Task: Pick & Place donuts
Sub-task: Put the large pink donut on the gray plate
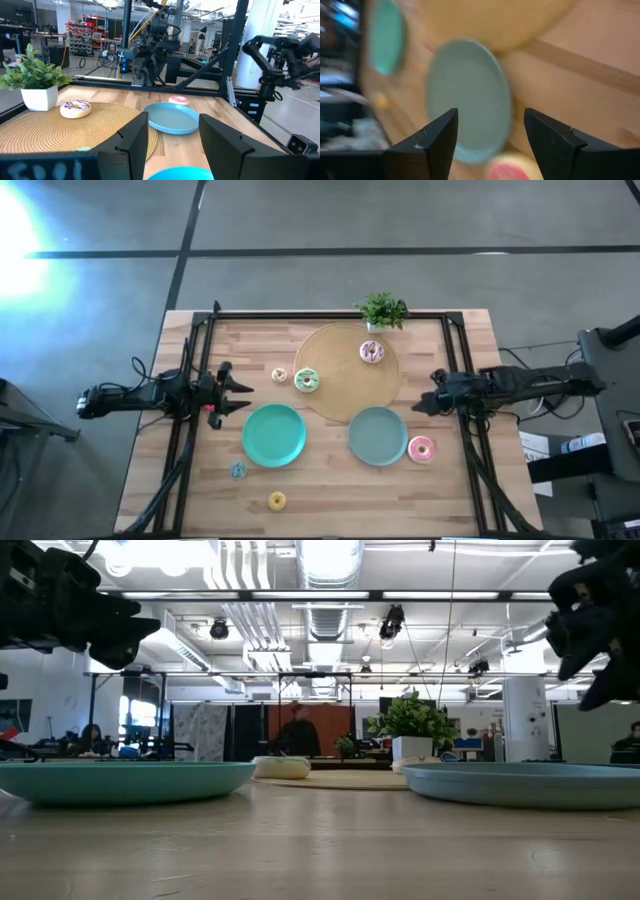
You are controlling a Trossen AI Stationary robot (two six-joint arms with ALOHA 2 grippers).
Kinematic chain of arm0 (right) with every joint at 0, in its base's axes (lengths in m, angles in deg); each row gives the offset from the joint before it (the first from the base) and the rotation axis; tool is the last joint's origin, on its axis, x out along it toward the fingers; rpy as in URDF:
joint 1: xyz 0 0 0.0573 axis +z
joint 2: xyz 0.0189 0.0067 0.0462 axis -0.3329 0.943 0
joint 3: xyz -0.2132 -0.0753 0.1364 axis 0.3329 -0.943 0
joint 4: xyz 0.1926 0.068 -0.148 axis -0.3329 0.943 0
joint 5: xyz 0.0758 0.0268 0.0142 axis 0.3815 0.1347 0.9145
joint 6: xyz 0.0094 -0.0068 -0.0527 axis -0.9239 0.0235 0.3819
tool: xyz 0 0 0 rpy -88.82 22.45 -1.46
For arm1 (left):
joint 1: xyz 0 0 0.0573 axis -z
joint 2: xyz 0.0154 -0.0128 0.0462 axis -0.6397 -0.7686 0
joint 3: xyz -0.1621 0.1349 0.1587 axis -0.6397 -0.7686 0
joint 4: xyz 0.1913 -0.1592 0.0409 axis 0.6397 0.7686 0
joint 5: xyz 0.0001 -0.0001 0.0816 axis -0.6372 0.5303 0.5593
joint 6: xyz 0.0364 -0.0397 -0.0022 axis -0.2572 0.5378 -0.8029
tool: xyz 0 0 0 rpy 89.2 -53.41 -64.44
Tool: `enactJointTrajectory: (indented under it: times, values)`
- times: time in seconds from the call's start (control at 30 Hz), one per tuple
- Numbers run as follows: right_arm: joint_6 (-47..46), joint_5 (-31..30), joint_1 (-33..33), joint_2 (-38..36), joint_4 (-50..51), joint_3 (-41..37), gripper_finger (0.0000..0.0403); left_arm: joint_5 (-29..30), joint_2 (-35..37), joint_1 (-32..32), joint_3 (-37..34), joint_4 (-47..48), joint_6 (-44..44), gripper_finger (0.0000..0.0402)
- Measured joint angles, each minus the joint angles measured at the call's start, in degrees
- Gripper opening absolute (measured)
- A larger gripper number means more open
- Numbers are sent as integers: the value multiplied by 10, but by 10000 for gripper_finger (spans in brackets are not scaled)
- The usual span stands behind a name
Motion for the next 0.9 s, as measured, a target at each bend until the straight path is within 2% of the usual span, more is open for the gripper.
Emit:
enactJointTrajectory:
  times: [0.2, 0.3, 0.53, 0.9]
  values:
    - [82, 144, 2, 148, 77, 78, 219, 0, 0, 0, 0, 0, 0, 149]
    - [124, 177, 17, 212, 96, 87, 219, 0, 0, 0, 0, 0, 0, 149]
    - [176, 180, 49, 318, 86, 84, 219, 1, 0, 0, 0, 0, 0, 149]
    - [196, 191, 104, 399, 28, 83, 219, 1, -1, 0, 0, 0, 0, 149]
